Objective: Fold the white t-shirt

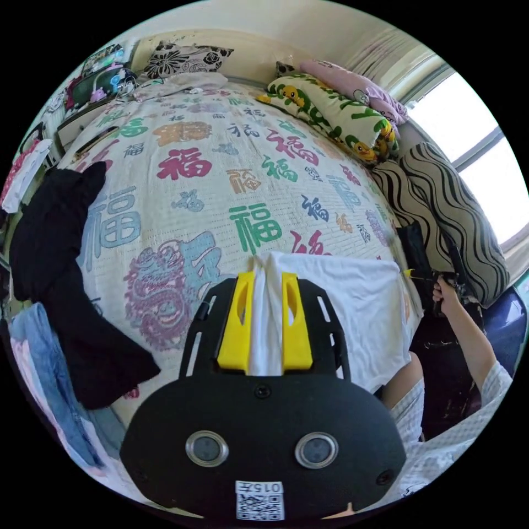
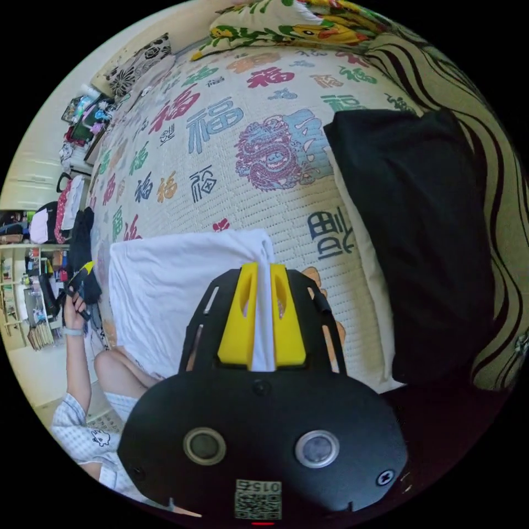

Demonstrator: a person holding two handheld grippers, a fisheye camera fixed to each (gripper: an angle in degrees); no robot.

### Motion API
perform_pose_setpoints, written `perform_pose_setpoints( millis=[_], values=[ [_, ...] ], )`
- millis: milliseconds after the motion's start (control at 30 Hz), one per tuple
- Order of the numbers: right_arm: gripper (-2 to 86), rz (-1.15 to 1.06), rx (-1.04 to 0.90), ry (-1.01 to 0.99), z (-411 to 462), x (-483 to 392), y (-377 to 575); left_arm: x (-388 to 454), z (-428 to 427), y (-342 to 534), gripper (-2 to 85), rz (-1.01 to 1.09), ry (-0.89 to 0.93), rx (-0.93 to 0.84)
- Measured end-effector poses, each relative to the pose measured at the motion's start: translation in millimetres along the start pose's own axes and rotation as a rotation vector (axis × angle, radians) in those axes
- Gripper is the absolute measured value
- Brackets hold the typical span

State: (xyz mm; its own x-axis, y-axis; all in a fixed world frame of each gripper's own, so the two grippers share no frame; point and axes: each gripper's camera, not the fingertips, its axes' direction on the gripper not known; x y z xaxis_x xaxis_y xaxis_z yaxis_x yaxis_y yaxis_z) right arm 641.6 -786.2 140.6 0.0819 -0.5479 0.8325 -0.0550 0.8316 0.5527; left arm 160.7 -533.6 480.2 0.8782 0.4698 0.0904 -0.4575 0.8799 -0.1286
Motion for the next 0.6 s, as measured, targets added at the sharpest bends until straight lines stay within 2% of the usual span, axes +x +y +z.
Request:
perform_pose_setpoints(
  millis=[100,300,400,467,600],
  values=[
    [7.5,-0.105,0.037,-0.011,-13.7,-30.6,-6.7,-7.1,-40.2,47.9,9.5,-0.027,-0.044,-0.024],
    [8.4,-0.416,-0.059,-0.219,14.7,-186.2,-44.0,-1.3,-48.8,145.6,8.5,-0.087,0.051,-0.19],
    [9.3,-0.561,-0.136,-0.138,50.9,-271.6,-56.6,11.8,-51.3,151.6,7.3,-0.078,0.019,-0.175],
    [9.7,-0.622,-0.199,-0.08,79.0,-323.1,-64.1,12.6,-28.4,143.7,8.5,-0.104,-0.04,-0.303],
    [9.8,-0.679,-0.227,0.023,109.4,-374.4,-72.6,28.9,0.6,143.6,11.3,-0.084,-0.042,-0.407]
  ],
)
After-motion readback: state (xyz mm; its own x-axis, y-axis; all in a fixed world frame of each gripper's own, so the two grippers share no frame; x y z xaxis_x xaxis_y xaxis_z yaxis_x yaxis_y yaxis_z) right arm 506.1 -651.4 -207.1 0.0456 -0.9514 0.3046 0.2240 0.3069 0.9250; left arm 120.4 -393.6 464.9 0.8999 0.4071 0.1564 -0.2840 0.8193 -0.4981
